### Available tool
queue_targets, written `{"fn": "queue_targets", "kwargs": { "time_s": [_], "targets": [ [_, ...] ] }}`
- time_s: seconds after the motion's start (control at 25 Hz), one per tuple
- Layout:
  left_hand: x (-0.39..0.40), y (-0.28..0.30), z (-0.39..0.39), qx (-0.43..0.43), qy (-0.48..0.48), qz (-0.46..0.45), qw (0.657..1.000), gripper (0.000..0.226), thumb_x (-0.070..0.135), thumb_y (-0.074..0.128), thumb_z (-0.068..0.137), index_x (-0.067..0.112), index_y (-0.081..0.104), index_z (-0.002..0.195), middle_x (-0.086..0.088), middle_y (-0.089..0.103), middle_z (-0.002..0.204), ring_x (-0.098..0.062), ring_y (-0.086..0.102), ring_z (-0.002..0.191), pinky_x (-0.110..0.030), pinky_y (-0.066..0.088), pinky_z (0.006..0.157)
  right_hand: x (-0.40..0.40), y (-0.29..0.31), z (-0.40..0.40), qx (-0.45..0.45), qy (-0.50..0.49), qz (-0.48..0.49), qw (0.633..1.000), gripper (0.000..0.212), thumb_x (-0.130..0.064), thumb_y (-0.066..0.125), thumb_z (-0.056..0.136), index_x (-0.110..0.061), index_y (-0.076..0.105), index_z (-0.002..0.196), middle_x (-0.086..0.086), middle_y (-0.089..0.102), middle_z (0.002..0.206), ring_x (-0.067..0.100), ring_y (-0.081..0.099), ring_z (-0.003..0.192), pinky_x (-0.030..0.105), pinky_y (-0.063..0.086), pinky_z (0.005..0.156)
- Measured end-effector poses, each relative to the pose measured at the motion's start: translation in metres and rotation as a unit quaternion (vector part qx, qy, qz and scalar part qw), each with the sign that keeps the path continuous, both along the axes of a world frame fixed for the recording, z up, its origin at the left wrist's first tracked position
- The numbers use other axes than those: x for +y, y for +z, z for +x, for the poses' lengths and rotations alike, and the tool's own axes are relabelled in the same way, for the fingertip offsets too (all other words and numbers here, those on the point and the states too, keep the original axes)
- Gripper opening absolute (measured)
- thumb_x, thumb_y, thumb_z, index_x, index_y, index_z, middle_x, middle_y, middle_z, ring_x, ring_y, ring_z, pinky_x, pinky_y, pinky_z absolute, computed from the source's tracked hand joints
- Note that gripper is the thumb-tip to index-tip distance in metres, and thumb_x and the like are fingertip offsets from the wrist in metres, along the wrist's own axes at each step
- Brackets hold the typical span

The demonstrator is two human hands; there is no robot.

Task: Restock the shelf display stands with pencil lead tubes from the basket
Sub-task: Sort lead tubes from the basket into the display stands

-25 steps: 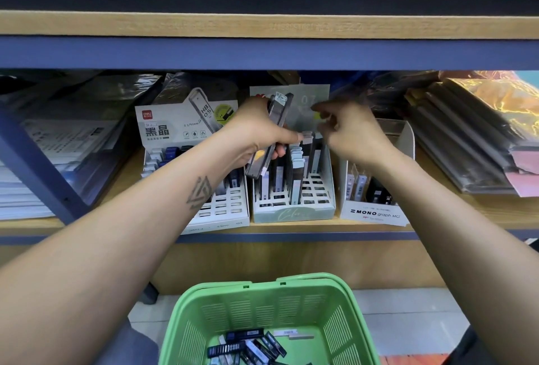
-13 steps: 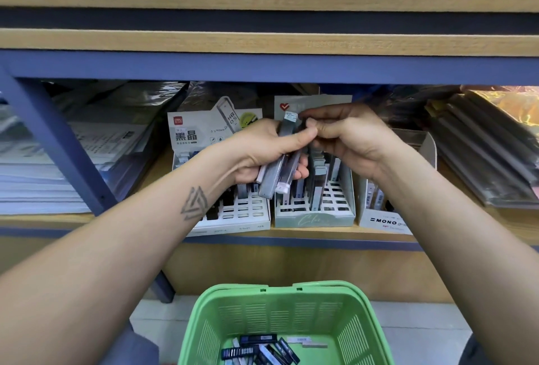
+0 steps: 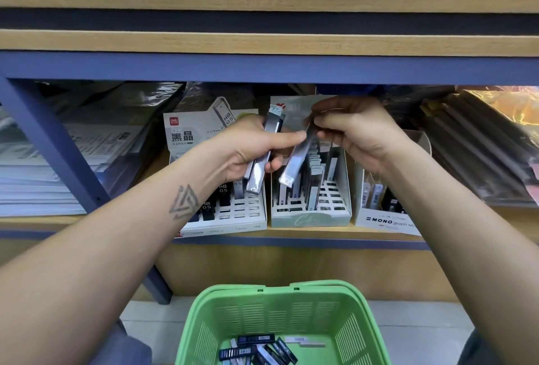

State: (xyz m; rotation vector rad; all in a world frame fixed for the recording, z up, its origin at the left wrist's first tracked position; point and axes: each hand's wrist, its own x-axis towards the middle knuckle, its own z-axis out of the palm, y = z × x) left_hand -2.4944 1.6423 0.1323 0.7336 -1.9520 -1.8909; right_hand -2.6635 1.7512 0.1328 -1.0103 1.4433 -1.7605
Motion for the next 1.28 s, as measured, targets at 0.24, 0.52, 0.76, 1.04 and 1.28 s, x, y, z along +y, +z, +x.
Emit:
{"fn": "queue_targets", "kwargs": {
  "time_s": [0.24, 0.52, 0.76, 1.04, 1.28],
  "targets": [
    [-0.001, 0.009, -0.011, 0.029, 0.069, 0.093, 0.993, 0.009, -0.001, 0.071, 0.088, 0.001, 0.064, 0.093, -0.008, 0.060, 0.069, -0.006, 0.049, 0.038, -0.012, 0.038, 0.034, 0.008, 0.004, 0.003, 0.450, -0.046, -0.009, 0.892, 0.036, -0.001, 0.073, 0.086, -0.022, 0.070, 0.115, -0.011, 0.069, 0.116, 0.006, 0.063, 0.109, 0.025, 0.052, 0.095],
    [0.004, 0.009, -0.028, 0.067, 0.092, 0.169, 0.979, 0.009, 0.006, 0.053, 0.101, 0.004, 0.058, 0.094, -0.009, 0.057, 0.066, -0.006, 0.047, 0.034, -0.012, 0.035, 0.031, 0.015, 0.002, 0.012, 0.507, 0.005, -0.123, 0.853, 0.019, -0.016, 0.083, 0.083, -0.010, 0.079, 0.100, 0.004, 0.070, 0.102, 0.016, 0.067, 0.098, 0.038, 0.056, 0.083],
    [0.004, 0.002, -0.035, 0.036, 0.104, 0.011, 0.994, 0.006, 0.002, 0.068, 0.092, -0.001, 0.065, 0.097, -0.021, 0.075, 0.081, -0.012, 0.049, 0.036, -0.020, 0.037, 0.035, 0.025, -0.001, -0.020, 0.639, -0.192, -0.041, 0.743, 0.024, -0.019, 0.072, 0.092, -0.011, 0.068, 0.114, 0.005, 0.070, 0.094, 0.031, 0.067, 0.086, 0.044, 0.056, 0.074],
    [0.008, -0.011, -0.041, -0.050, 0.105, -0.209, 0.971, 0.020, -0.004, 0.073, 0.082, -0.006, 0.063, 0.100, -0.012, 0.066, 0.067, -0.015, 0.057, 0.036, -0.022, 0.041, 0.036, 0.020, -0.024, -0.035, 0.445, -0.108, 0.092, 0.884, 0.018, -0.018, 0.073, 0.091, -0.028, 0.065, 0.104, 0.001, 0.069, 0.081, 0.016, 0.068, 0.073, 0.031, 0.055, 0.072],
    [0.011, -0.014, -0.041, -0.078, 0.063, -0.248, 0.964, 0.015, 0.000, 0.072, 0.085, 0.001, 0.065, 0.098, -0.009, 0.064, 0.063, -0.014, 0.057, 0.037, -0.022, 0.042, 0.036, 0.016, -0.033, -0.032, 0.419, -0.088, 0.079, 0.900, 0.016, -0.013, 0.075, 0.089, -0.019, 0.068, 0.102, 0.009, 0.068, 0.082, 0.020, 0.068, 0.073, 0.030, 0.054, 0.072]
  ]
}}
